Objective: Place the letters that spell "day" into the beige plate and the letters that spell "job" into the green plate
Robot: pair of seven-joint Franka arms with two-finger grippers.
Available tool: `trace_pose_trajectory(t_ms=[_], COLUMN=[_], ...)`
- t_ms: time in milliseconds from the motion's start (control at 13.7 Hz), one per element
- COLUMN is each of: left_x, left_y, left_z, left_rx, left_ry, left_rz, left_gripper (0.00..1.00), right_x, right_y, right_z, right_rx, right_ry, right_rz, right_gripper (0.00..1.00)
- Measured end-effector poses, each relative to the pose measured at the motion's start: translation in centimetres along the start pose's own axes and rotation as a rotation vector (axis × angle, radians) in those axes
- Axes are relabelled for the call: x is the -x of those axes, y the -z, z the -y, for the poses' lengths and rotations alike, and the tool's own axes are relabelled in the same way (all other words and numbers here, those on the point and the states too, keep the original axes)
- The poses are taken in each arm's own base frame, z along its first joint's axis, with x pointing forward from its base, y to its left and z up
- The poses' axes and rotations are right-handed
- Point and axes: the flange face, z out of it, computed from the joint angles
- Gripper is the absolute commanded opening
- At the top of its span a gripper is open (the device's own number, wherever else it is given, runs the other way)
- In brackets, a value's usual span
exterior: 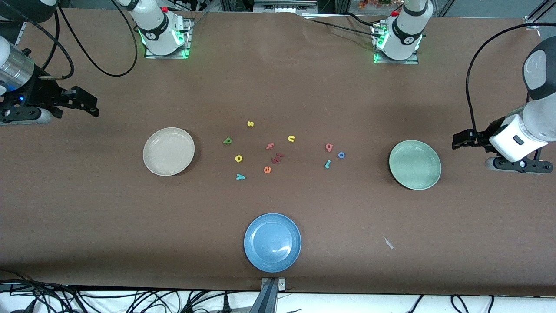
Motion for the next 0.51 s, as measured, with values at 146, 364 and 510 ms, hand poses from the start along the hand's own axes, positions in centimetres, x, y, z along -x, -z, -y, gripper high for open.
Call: trace_pose_trajectory(t_ms=[146,364,510], left_x=[0.03,0.35,0.51], left_y=[0.05,0.47,0.54], left_z=[0.04,0.26,0.21], left_rx=[0.0,-0.001,0.0], left_ry=[0.001,0.005,0.005], left_rz=[-0.001,-0.007,-0.007], left_gripper=[0.97,0.97,0.97], right_x=[0.0,0.0,0.0], right_y=[-0.01,-0.01,-0.02], right_z=[0.0,-0.01,-0.01], right_rx=[0.0,0.0,0.0], right_ry=[0.0,0.0,0.0], right_rz=[0.0,0.0,0.0], right_gripper=[1.0,1.0,1.0])
